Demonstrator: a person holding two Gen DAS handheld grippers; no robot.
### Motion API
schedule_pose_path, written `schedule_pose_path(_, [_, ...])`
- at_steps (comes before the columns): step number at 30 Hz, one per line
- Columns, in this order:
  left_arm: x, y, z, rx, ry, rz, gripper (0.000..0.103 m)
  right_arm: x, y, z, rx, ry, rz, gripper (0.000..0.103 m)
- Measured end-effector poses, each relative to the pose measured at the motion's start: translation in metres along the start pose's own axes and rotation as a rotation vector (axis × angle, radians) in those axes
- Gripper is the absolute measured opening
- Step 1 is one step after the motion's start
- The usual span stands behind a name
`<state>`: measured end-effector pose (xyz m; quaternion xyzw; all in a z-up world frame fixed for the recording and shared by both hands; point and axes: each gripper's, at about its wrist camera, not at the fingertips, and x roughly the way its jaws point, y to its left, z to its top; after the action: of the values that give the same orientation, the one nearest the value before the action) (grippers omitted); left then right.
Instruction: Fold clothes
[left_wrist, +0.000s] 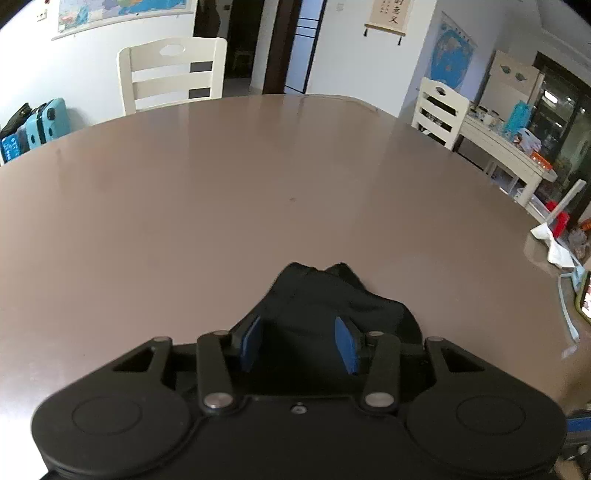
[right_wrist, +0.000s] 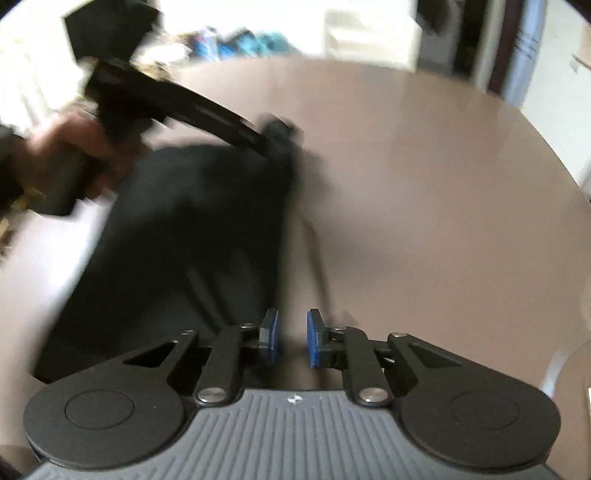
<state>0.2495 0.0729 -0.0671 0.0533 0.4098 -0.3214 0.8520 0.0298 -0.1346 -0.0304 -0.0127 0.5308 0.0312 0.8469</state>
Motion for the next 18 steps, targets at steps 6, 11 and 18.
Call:
schedule_pose_path(6, [-0.002, 0.018, 0.006, -0.075, -0.025, 0.019, 0.043, -0.062, 0.015, -0.057, -0.216, 0.109, 0.125, 0.016])
schedule_pose_path(11, [-0.022, 0.001, 0.009, 0.055, -0.030, -0.065, 0.043, -0.069, 0.001, -0.029, 0.056, -0.119, 0.234, 0.017])
schedule_pose_path(18, [0.000, -0.007, 0.004, 0.118, 0.025, -0.036, 0.042, -0.046, 0.014, -0.034, -0.067, -0.094, 0.213, 0.012])
